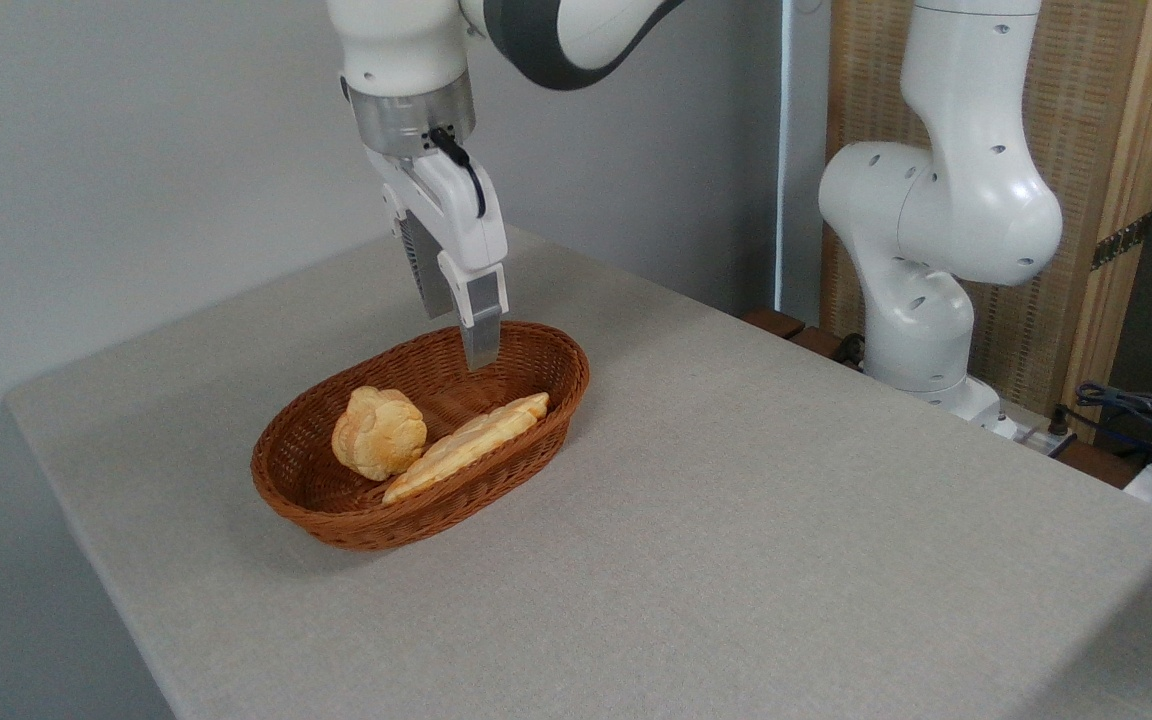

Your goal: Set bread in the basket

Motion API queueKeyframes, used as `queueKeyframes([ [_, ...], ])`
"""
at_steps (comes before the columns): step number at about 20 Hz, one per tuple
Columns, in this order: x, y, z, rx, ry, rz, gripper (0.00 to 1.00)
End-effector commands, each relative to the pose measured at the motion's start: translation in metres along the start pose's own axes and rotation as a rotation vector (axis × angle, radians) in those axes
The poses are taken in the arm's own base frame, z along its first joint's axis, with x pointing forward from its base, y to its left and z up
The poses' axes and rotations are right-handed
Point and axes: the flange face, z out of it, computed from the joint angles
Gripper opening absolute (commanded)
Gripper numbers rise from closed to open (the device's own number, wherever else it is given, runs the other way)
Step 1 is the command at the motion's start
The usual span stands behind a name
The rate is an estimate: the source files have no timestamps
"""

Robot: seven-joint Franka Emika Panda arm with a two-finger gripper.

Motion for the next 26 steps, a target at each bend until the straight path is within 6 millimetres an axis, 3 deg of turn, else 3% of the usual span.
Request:
queueKeyframes([
  [1, -0.010, -0.015, -0.026, 0.062, 0.018, -0.020, 1.00],
  [7, -0.010, -0.031, -0.054, 0.116, -0.084, -0.031, 1.00],
  [12, -0.010, -0.076, -0.087, 0.091, -0.086, -0.096, 1.00],
  [19, -0.015, -0.087, -0.097, 0.093, -0.083, -0.112, 1.00],
  [26, -0.012, -0.084, -0.087, 0.132, -0.044, -0.100, 1.00],
])
